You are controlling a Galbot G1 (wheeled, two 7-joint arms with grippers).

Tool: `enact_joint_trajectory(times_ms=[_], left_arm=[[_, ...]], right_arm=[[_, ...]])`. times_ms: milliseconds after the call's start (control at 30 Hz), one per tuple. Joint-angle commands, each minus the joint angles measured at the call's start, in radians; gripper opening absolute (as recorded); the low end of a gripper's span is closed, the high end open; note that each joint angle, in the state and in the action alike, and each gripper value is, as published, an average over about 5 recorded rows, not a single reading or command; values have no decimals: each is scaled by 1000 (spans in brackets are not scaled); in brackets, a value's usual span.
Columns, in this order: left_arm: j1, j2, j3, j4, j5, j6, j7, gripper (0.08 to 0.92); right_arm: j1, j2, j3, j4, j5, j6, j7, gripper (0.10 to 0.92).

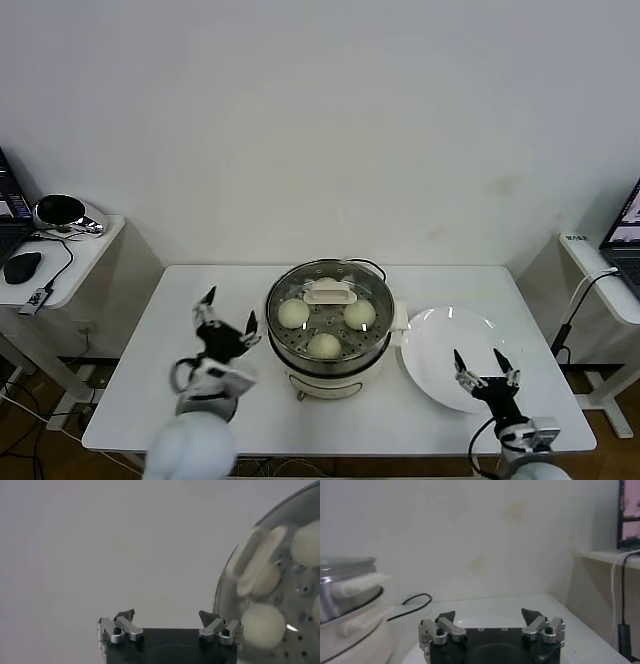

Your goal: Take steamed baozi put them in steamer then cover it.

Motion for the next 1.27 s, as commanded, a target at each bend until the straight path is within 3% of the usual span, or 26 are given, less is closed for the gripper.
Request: enact_joint_trajectory(times_ms=[33, 200, 400, 833, 1267], left_arm=[[354, 8, -367, 42, -770, -483, -100, 823], [470, 14, -367, 96, -772, -482, -109, 823], [496, 1, -329, 159, -754, -478, -103, 823], [531, -17, -324, 68, -756, -461, -80, 823], [555, -21, -299, 14, -748, -463, -76, 823]], right_arm=[[-63, 30, -71, 54, -69, -26, -2, 823], [-99, 64, -66, 58, -125, 5, 11, 823], [-122, 77, -83, 73, -148, 9, 29, 823], [-170, 105, -66, 159, -259, -69, -5, 823], [-191, 109, -36, 204, -248, -126, -5, 823]])
